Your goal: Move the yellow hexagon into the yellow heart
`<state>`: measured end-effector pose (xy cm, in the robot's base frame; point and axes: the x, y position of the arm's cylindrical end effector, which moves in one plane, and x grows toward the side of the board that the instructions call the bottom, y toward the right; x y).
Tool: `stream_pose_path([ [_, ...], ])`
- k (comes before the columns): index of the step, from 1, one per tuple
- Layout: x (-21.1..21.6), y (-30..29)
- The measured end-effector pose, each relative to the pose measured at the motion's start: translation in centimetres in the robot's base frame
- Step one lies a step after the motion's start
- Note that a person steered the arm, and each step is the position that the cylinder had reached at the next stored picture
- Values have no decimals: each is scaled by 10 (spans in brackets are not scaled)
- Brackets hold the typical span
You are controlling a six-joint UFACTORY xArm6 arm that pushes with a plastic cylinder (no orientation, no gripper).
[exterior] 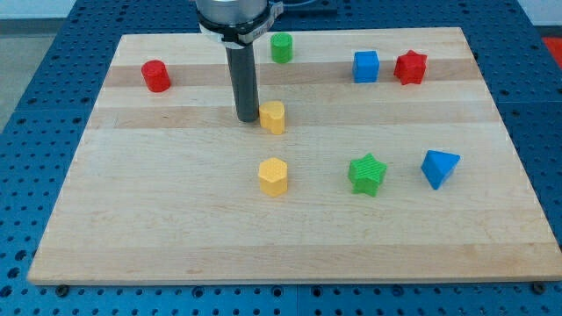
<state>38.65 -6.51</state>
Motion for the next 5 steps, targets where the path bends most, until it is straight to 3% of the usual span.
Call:
stream_pose_path([
  [1, 0, -1],
  [2, 3, -40],
  [4, 133, -54],
  [5, 216, -28],
])
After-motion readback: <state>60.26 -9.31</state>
